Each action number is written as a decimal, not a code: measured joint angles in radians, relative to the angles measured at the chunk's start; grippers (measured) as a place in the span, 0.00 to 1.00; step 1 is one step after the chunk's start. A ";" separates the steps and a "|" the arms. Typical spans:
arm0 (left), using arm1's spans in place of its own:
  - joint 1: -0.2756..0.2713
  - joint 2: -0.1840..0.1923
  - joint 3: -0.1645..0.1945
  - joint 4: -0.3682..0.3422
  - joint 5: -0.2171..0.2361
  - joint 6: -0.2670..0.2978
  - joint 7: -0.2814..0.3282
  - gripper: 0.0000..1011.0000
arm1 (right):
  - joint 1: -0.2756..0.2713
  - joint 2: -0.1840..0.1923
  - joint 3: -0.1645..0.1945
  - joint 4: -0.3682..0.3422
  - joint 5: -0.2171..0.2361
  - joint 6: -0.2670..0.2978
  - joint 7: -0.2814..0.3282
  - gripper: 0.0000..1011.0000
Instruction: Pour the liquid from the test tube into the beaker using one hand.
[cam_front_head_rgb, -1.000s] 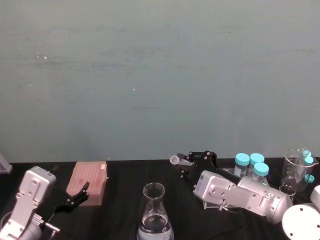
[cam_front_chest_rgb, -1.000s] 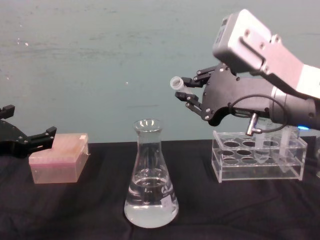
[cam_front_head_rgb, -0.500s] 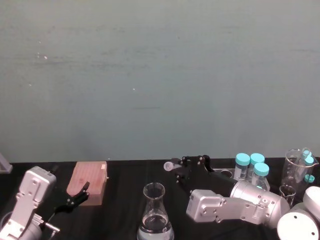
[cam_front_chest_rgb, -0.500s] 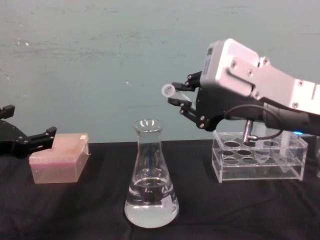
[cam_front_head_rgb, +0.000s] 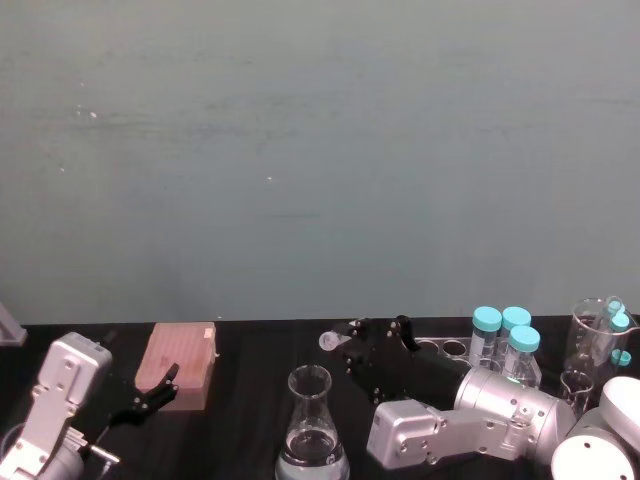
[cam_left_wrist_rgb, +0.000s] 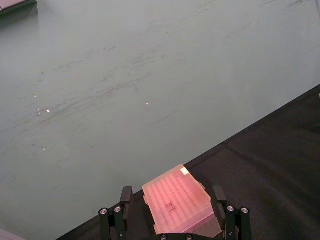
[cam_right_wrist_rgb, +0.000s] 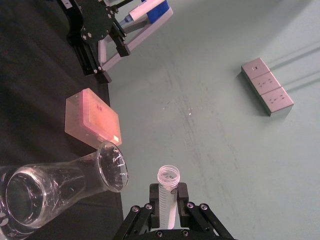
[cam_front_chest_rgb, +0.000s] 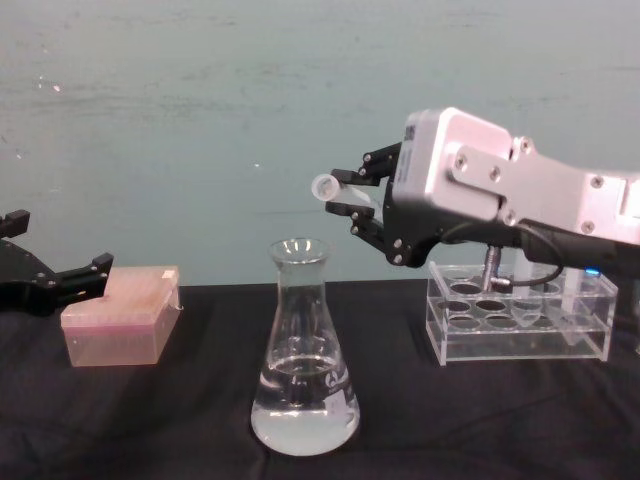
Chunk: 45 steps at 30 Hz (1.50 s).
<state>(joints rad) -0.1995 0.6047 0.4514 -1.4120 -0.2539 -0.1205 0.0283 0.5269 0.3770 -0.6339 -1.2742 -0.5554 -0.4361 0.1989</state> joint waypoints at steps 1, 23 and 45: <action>0.000 0.000 0.000 0.000 0.000 0.000 0.000 0.99 | 0.000 0.001 -0.001 0.000 -0.005 -0.002 -0.003 0.21; 0.000 0.000 0.000 0.000 0.000 0.000 0.000 0.99 | 0.017 0.031 -0.055 0.003 -0.183 -0.024 -0.136 0.21; 0.000 0.000 0.000 0.000 0.000 0.000 0.000 0.99 | 0.051 0.037 -0.121 0.026 -0.294 -0.009 -0.214 0.21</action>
<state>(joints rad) -0.1995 0.6047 0.4514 -1.4120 -0.2539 -0.1205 0.0283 0.5783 0.4141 -0.7552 -1.2479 -0.8495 -0.4452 -0.0151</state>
